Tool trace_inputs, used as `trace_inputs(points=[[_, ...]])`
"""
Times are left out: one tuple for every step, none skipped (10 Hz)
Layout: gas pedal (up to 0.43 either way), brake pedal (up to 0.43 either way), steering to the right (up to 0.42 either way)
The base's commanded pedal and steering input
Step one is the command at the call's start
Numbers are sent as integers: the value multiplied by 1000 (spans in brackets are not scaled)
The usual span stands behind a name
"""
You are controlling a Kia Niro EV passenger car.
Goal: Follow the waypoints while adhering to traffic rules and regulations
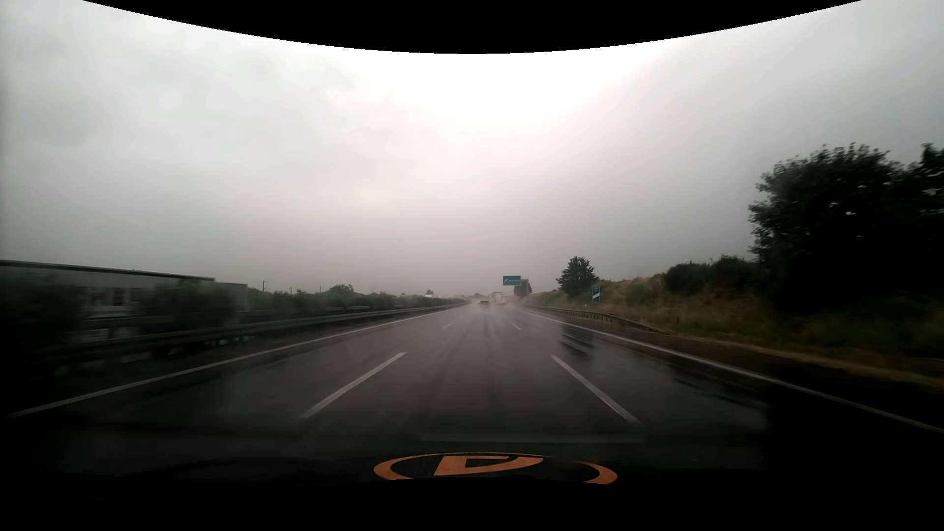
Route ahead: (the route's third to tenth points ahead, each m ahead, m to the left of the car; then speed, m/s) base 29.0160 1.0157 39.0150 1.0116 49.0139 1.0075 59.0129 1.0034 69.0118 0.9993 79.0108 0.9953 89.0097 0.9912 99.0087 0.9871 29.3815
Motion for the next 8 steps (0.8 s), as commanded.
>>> trace_inputs(points=[[248,0,0],[260,0,0],[260,0,0],[260,0,0],[260,0,0],[260,0,0],[260,0,0],[260,0,0]])
